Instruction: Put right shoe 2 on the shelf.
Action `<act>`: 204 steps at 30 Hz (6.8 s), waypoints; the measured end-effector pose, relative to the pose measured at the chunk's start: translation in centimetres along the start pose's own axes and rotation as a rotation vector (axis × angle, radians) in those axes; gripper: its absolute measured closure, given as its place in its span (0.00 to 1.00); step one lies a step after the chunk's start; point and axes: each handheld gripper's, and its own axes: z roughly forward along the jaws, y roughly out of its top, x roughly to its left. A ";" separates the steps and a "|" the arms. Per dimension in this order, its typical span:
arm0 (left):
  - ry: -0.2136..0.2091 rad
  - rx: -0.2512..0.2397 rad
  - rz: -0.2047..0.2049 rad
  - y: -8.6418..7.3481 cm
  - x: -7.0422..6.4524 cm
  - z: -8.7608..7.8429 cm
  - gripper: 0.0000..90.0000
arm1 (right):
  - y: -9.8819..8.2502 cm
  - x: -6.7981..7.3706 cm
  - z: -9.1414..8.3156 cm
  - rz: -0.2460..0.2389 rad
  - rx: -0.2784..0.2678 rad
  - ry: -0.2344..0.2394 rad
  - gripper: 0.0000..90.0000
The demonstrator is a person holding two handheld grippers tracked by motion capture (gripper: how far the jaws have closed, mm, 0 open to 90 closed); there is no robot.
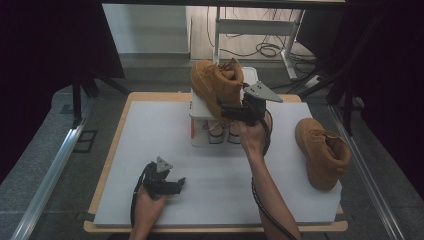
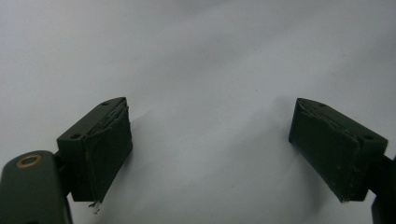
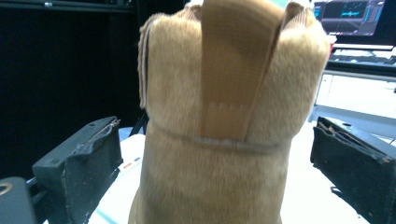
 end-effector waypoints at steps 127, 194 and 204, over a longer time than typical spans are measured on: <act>-0.001 -0.004 -0.003 0.0 0.0 0.0 0.14 | -3.8 3.2 1.7 -0.071 0.215 0.226 1.00; 0.000 -0.001 -0.002 0.0 0.0 0.0 0.14 | -6.2 1.9 -5.4 -0.100 0.172 0.199 0.00; 0.001 -0.001 -0.001 0.0 -0.1 0.0 0.14 | -6.8 0.7 -7.1 -0.112 0.183 0.149 0.00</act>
